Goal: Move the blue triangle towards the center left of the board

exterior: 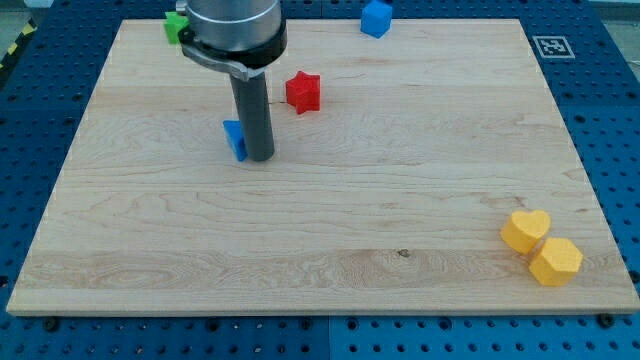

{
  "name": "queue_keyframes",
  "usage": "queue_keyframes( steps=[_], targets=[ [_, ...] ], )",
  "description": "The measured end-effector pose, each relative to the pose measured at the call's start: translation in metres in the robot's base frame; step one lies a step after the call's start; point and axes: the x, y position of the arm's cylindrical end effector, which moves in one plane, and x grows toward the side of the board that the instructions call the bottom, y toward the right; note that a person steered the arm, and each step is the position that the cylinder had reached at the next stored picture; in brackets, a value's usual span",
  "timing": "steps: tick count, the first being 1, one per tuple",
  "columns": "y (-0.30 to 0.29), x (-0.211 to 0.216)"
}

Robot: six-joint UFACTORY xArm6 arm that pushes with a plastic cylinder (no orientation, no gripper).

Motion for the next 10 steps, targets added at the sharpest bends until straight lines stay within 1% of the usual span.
queue_keyframes(
  steps=[2,3,4,6,8,10],
  targets=[
    [0.000,-0.029],
    [0.000,-0.029],
    [-0.001,-0.012],
    [-0.002,-0.012],
    [-0.022,-0.033],
    [-0.042,-0.033]
  ],
)
